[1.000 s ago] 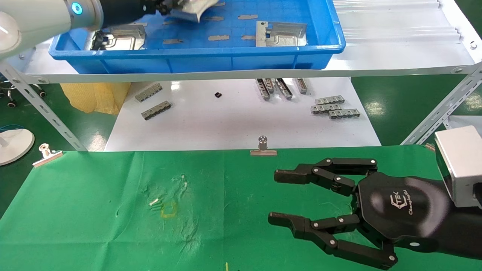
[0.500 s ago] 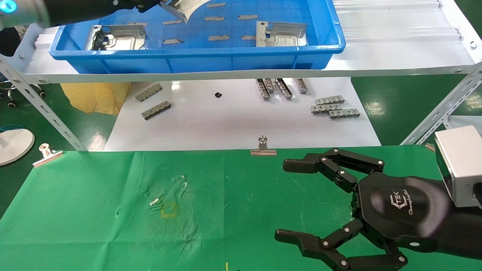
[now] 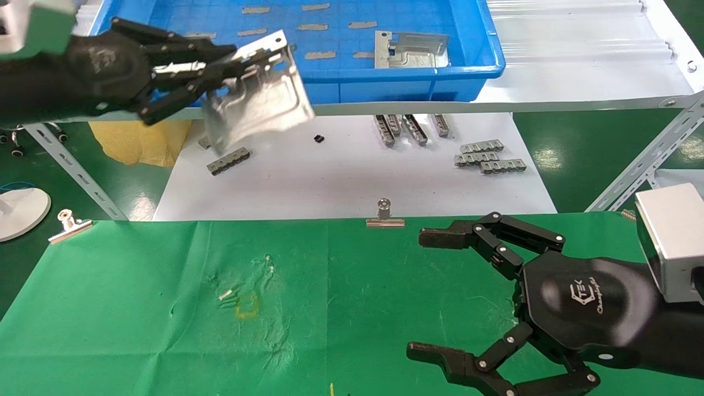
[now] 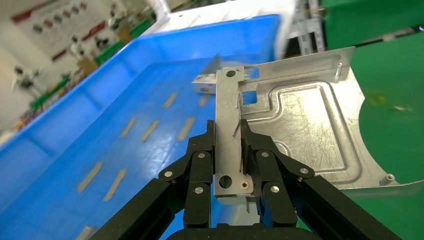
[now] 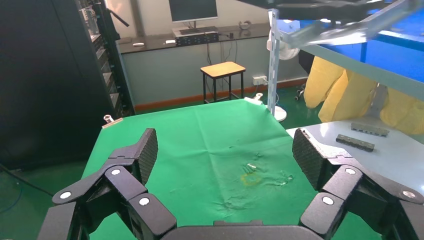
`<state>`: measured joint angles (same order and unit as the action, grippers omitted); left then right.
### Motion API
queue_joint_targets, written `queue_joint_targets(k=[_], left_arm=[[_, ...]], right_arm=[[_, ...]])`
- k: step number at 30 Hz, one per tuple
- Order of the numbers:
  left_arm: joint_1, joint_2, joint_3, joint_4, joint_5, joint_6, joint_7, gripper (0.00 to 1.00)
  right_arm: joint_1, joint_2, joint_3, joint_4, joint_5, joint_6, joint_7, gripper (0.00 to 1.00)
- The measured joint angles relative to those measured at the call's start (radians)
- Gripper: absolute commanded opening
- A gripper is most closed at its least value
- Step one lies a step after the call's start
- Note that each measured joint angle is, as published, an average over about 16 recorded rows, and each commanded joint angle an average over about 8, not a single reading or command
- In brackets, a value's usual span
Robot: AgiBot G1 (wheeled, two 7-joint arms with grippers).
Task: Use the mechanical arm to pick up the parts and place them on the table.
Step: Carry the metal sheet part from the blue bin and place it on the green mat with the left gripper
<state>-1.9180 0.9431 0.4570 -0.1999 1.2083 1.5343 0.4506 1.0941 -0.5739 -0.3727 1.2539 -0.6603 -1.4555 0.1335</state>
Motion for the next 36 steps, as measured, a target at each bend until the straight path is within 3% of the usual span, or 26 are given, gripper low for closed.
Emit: queue_joint_targets(k=[6, 16, 26, 27, 34, 36], left_arm=[[0.067, -0.053, 0.033, -0.064, -0.019, 0.061, 0.119, 0.0], [0.198, -0.089, 0.151, -0.175, -0.003, 0.052, 0.315, 0.0], [0.258, -0.058, 0.231, -0.113, 0.038, 0.033, 0.464, 0.0], [0.261, -0.053, 0.235, -0.101, 0.04, 0.032, 0.473, 0.09], [0.268, -0.014, 0.254, -0.008, 0.055, -0.005, 0.517, 0.96], [0.268, -0.004, 0.256, 0.018, 0.058, -0.026, 0.526, 1.0]], right_arm=[[0.0, 0.0, 0.0, 0.0, 0.0, 0.0, 0.0, 1.0], [0.0, 0.0, 0.0, 0.0, 0.0, 0.0, 0.0, 1.0], [0.0, 0.0, 0.0, 0.0, 0.0, 0.0, 0.0, 1.0], [0.0, 0.0, 0.0, 0.0, 0.0, 0.0, 0.0, 1.0], [0.0, 0.0, 0.0, 0.0, 0.0, 0.0, 0.0, 1.0], [0.0, 0.0, 0.0, 0.0, 0.0, 0.0, 0.0, 1.0]])
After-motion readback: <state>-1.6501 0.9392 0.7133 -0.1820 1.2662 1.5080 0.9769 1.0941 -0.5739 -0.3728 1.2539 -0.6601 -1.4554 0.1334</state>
